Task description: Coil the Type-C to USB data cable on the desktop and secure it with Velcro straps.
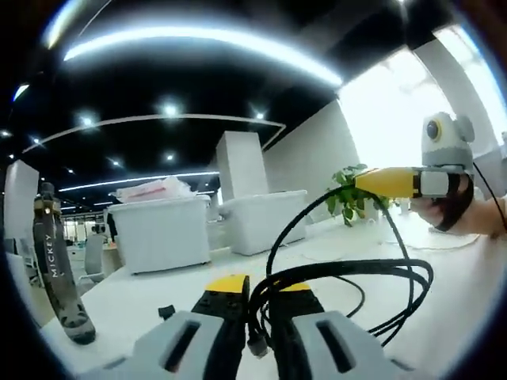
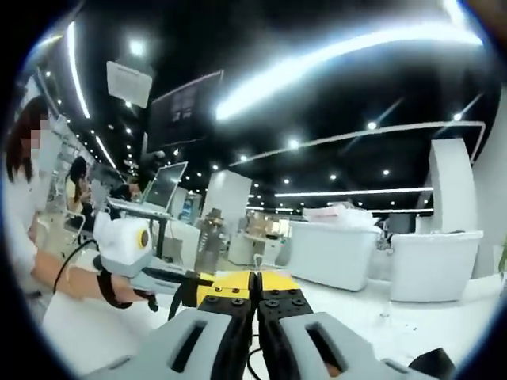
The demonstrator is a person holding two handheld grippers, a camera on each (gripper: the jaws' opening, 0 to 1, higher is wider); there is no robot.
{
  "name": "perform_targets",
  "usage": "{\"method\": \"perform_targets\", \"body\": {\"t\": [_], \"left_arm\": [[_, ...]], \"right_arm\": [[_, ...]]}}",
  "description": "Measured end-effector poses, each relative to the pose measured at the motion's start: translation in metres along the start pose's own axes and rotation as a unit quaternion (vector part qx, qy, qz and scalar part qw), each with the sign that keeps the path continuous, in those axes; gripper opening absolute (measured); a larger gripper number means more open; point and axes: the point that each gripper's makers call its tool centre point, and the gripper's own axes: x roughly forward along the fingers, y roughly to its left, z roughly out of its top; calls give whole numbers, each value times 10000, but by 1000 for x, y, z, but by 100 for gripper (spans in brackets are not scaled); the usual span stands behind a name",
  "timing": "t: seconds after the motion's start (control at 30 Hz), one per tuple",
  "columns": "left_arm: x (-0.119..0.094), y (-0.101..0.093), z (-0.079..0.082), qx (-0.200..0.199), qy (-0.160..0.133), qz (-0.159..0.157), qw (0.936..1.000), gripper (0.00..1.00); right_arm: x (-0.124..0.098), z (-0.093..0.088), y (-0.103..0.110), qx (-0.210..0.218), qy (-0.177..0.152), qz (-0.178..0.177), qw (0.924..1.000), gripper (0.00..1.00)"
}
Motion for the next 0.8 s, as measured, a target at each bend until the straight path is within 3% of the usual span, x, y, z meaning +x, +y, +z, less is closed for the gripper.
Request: {"method": "perform_targets", "body": {"t": [0.07, 0.1, 0.23, 0.37, 0.43, 0.5, 0.57, 0.67, 0.8], "left_arm": [[1, -3, -2, 54, 29, -36, 10000, 10], [2, -4, -3, 97, 57, -43, 9999, 10], [2, -9, -8, 320, 207, -188, 9991, 4], [2, -8, -8, 332, 195, -189, 9991, 4], [1, -8, -7, 365, 188, -186, 9990, 4], [1, -8, -5, 464, 182, -168, 9986, 4], [0, -9, -3, 566, 186, -158, 9981, 4], [0, -11, 0, 716, 159, -171, 9972, 4], [-1, -15, 1, 918, 155, -203, 9954, 4]], "right_arm": [[1, 2, 3, 341, -137, 120, 9993, 0], [0, 0, 0, 385, -49, 96, 9992, 0], [2, -10, -4, 236, 137, 12, 9996, 0], [6, -39, -22, 191, 763, -218, 9967, 2], [6, -57, -39, 314, 1044, -380, 9933, 13], [6, -74, -54, -71, 1396, -403, 9894, 26], [7, -75, -63, -754, 1465, -485, 9851, 26], [13, -78, -56, -1096, 1660, -249, 9797, 26], [32, -101, -58, -1654, 2221, 2, 9609, 26]]}}
